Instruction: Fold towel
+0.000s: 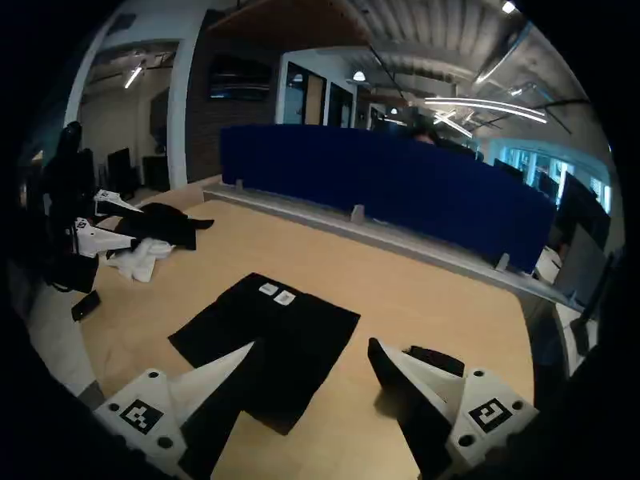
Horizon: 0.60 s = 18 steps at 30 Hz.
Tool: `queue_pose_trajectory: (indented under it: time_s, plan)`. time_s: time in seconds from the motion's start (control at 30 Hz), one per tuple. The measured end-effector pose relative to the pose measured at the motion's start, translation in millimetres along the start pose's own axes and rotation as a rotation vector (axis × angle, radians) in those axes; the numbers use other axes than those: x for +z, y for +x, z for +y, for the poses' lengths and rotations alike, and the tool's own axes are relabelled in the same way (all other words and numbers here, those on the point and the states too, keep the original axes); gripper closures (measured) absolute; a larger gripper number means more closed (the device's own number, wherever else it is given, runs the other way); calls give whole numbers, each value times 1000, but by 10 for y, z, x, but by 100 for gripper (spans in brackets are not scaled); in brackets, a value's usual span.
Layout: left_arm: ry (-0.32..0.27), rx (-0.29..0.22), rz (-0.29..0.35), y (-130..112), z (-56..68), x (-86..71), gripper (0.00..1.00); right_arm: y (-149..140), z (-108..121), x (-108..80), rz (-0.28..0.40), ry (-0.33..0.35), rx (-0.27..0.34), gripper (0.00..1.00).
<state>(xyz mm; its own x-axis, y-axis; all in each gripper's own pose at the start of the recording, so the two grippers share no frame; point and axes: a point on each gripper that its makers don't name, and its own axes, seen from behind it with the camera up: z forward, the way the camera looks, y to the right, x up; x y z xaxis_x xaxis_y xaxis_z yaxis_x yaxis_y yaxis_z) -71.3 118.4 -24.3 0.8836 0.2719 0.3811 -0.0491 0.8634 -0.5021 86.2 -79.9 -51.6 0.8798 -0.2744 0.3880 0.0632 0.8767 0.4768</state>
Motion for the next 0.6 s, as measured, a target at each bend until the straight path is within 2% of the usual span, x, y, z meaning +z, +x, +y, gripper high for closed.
queue_pose_trajectory:
  time_s: [0.2,0.47,0.6]
  plan:
    - [-36,-10,-61,-459,159,168,1,-401,-64,204,-30,11,18,0]
    - [-70,17,-195,-1211,308,377,1,-997,-192,456,-109,37,24,0]
    - [-98,20,-258,-1514,400,465,1,-1259,-274,547,-158,55,21,0]
